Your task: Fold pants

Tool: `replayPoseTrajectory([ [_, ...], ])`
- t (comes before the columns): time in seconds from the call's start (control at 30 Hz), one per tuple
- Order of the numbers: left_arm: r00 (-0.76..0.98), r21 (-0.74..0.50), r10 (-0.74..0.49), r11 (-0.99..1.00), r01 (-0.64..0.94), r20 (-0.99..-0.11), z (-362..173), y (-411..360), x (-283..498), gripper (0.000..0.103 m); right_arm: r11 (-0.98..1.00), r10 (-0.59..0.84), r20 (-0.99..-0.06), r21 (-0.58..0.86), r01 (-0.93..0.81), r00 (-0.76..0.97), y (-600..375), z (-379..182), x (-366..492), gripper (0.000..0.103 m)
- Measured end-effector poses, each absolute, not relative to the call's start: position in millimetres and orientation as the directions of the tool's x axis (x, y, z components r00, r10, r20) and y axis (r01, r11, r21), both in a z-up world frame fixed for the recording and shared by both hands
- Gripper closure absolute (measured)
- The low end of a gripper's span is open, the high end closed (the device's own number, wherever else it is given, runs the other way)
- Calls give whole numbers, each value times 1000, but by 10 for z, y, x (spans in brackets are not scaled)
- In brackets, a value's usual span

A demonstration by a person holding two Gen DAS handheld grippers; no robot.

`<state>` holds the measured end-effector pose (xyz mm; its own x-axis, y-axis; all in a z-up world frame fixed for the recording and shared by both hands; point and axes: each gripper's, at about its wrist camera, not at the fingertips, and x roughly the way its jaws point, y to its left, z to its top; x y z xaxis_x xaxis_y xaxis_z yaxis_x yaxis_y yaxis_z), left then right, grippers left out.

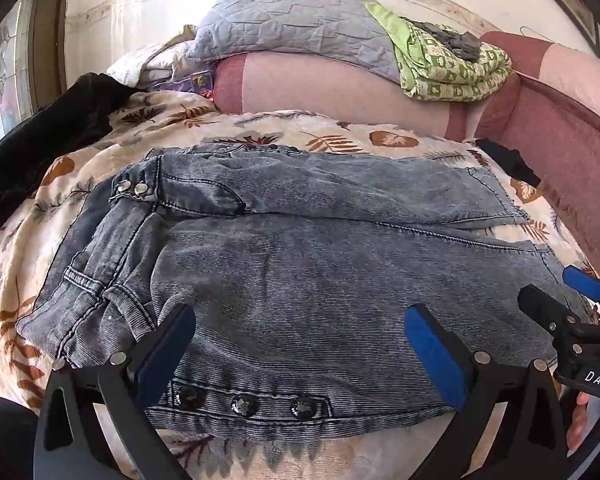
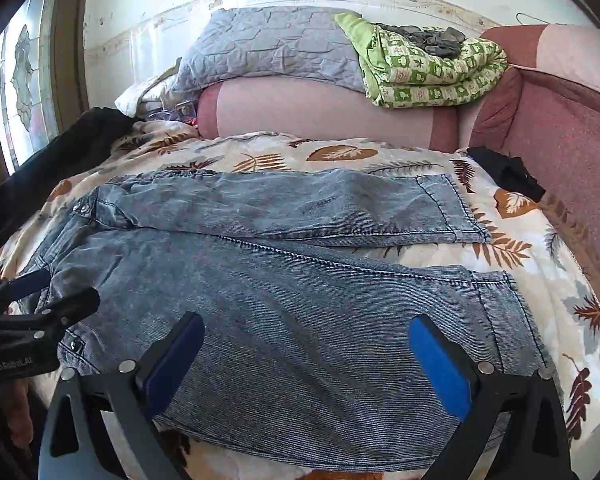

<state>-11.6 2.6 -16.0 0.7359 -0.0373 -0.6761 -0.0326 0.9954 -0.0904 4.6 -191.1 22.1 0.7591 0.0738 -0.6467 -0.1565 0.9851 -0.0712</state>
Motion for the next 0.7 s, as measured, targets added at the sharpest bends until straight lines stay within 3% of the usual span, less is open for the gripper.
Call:
replayPoseTrajectory([
  [0.7,732,-73,-18,996,-43,-681,-186,25,-131,0,986,71,-651,-71,-154,756,-1924,230,43,0],
])
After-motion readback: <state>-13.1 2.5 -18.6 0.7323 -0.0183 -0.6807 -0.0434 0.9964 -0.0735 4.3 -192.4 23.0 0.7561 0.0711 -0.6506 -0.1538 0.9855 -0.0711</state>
